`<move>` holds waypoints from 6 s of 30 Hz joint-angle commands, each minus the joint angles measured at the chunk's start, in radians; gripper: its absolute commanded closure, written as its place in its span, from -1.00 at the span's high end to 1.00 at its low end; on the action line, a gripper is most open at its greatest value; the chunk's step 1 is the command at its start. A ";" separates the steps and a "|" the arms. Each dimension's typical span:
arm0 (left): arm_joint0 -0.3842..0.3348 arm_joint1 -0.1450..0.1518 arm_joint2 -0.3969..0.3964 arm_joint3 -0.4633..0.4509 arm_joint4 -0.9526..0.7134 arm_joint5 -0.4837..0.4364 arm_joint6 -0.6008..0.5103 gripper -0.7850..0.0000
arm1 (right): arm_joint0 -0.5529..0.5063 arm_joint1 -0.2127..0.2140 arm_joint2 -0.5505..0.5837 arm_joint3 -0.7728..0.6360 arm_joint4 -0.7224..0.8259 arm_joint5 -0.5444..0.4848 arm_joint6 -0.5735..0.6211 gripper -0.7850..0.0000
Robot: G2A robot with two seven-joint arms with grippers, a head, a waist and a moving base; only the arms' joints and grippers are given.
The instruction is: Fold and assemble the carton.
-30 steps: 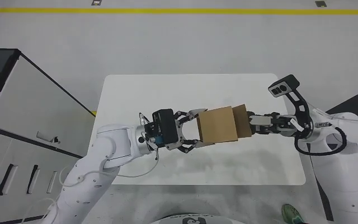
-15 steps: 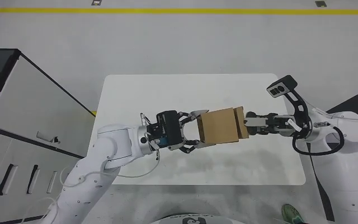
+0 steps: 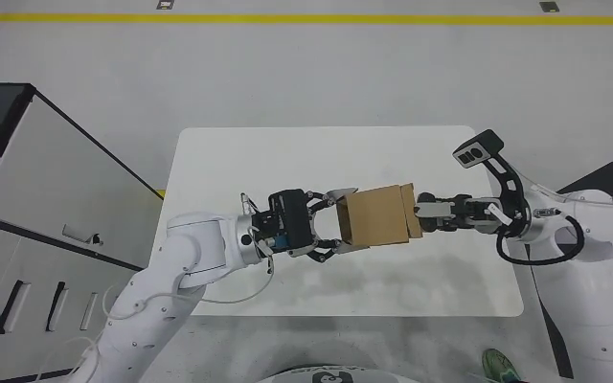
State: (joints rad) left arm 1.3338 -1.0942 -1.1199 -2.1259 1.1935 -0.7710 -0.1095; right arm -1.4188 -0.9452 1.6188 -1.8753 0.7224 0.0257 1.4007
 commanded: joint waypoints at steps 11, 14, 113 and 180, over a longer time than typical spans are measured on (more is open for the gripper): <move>0.005 0.003 -0.004 -0.004 0.006 0.001 0.005 -1.00 | -0.003 0.005 -0.002 -0.006 -0.006 0.001 -0.007 -1.00; 0.008 0.004 -0.006 -0.006 0.007 0.002 0.006 -1.00 | -0.005 0.007 -0.001 -0.009 -0.001 0.002 -0.009 -1.00; 0.025 0.024 -0.018 -0.016 0.003 0.039 -0.020 -1.00 | -0.028 0.049 0.038 -0.021 0.047 -0.090 -0.057 0.29; 0.012 0.028 0.006 -0.035 0.020 0.039 -0.039 -1.00 | 0.009 0.060 -0.031 -0.030 -0.067 -0.059 -0.059 -1.00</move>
State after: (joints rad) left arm 1.3461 -1.0667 -1.1152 -2.1616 1.2125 -0.7322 -0.1478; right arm -1.4097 -0.8851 1.5887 -1.9054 0.6528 -0.0329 1.3415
